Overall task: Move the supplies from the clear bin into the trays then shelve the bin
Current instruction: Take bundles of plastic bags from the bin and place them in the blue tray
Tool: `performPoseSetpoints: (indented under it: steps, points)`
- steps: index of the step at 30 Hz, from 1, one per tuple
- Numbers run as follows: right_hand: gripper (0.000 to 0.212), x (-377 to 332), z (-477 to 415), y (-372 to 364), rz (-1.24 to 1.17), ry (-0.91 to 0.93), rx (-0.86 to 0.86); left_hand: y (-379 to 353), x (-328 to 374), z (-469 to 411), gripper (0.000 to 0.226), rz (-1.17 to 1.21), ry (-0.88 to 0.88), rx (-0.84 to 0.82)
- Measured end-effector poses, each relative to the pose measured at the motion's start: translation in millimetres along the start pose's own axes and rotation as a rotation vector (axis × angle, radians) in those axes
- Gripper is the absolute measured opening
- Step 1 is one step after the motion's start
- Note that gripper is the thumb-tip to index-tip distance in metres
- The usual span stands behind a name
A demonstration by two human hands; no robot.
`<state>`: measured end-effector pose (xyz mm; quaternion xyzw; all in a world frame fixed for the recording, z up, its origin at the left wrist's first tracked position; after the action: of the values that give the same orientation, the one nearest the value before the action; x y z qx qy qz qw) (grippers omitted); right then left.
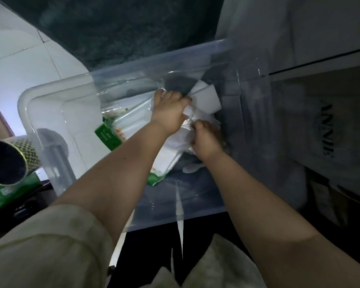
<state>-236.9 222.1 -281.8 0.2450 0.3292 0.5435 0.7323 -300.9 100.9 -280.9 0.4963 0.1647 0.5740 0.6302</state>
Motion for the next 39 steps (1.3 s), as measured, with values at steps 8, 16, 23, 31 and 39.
performPoseSetpoints:
  steps: [8, 16, 23, 31, 39]
  points:
    - [0.009, -4.5, 10.4, 0.8, -0.004, 0.032, -0.163, 2.0, -12.0, 22.8, 0.038, -0.052, 0.057, -0.106]
    - [0.018, -36.2, 70.7, 77.0, 0.093, 0.429, 0.034, 87.7, 2.8, 79.5, 0.027, -0.047, 0.094, 0.106]
    - [0.017, -62.7, 150.7, 186.5, 0.049, 0.506, 0.323, 213.3, 49.1, 134.6, 0.021, -0.101, 0.0, 0.325]
    - [0.019, -72.3, 236.4, 230.3, -0.067, 0.317, 0.607, 277.8, 92.6, 186.5, 0.012, -0.101, -0.214, 0.514]
    - [0.018, -44.0, 341.1, 214.4, -0.116, 0.045, 0.784, 280.1, 180.6, 216.3, 0.014, -0.131, -0.607, 0.576]
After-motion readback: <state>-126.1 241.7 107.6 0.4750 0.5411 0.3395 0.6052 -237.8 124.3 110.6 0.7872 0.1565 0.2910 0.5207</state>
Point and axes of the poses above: each hand's wrist, its own z-axis away from the middle knuckle, its own y-axis out of the back of the hand, x = y × z, the point moved 5 cm from there along -z, towards the middle knuckle, and after that the axes turned 8 degrees about -y, right-handed, at the moved point
